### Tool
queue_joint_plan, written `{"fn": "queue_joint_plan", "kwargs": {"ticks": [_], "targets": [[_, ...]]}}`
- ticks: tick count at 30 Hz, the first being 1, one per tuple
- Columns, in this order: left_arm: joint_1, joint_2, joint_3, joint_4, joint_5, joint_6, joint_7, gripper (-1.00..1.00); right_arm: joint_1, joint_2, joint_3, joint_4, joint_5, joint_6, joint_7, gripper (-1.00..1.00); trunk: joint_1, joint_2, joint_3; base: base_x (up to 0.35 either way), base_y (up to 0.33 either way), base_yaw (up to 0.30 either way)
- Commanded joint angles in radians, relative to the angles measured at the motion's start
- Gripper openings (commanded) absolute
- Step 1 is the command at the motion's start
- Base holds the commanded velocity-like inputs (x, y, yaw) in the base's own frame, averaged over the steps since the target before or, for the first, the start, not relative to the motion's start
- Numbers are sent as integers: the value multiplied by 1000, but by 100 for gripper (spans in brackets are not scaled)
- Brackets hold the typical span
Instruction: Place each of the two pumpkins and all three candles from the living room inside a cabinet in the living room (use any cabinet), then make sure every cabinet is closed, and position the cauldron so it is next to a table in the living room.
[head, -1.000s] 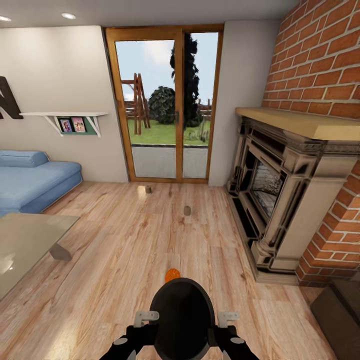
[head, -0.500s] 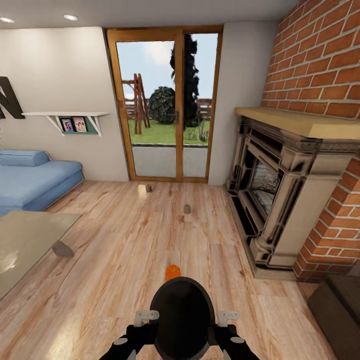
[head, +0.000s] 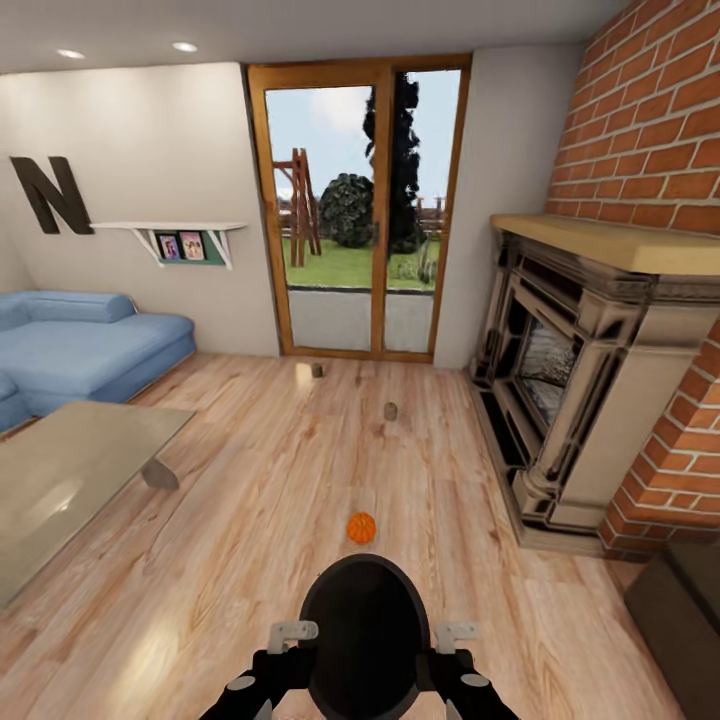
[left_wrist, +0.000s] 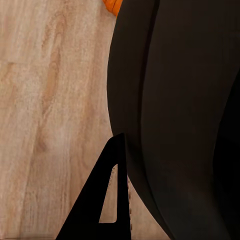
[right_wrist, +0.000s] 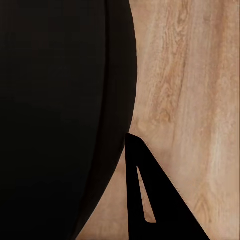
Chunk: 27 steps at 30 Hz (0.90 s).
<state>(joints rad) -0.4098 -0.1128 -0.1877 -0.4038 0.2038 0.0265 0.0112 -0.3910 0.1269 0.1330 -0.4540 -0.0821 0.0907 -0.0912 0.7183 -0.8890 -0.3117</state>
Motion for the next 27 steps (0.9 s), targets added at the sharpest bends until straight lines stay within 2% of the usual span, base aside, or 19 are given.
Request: {"fn": "queue_joint_plan", "kwargs": {"ticks": [1, 16, 27], "targets": [[0, 0, -29, -4, 16, -19, 0, -100, -1, 7, 3, -2, -81, 6, 8, -100, 0, -1, -1, -15, 0, 282], [0, 0, -30, -1, 19, -19, 0, -100, -2, 7, 4, -2, -81, 6, 8, -100, 0, -1, -1, -11, 0, 286], [0, 0, -27, 5, 20, -18, -1, -100, -1, 7, 4, -2, -81, 6, 8, -100, -42, 76, 37, 0, 0, 286]]}}
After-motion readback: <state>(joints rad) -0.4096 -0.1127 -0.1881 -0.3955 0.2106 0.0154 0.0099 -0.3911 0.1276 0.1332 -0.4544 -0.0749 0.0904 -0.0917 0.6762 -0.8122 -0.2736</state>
